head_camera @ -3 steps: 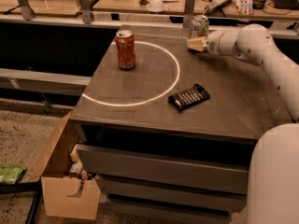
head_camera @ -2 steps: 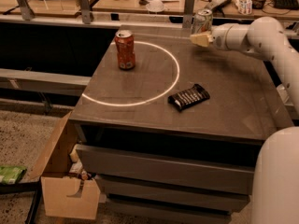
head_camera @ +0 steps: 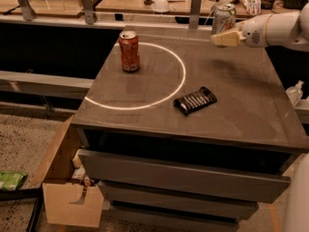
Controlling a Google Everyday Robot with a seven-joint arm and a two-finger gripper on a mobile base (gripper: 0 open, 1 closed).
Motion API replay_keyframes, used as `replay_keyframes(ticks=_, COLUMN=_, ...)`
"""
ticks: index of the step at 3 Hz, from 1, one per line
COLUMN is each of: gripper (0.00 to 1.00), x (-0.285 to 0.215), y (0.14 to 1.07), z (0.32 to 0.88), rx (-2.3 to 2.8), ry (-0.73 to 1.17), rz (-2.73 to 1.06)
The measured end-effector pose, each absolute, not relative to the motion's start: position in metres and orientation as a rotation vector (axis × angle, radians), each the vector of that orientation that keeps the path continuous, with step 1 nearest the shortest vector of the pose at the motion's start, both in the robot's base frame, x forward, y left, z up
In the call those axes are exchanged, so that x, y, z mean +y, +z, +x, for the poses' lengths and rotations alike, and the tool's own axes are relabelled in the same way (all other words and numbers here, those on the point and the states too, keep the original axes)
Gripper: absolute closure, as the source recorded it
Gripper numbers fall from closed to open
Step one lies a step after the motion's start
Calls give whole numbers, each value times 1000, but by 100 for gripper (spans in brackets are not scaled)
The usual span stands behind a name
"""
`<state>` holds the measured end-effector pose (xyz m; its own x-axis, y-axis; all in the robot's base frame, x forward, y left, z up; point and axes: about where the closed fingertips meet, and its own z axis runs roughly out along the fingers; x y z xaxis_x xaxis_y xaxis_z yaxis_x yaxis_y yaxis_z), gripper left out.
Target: Move 7up can near rxbar chocolate
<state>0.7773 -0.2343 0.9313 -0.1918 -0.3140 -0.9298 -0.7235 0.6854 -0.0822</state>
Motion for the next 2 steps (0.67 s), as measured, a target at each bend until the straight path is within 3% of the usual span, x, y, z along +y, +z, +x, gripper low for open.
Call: replay_keyframes(ticks=2, gripper=100, x=-217, y=914, z=684, rx=1879, ry=634, rz=-967)
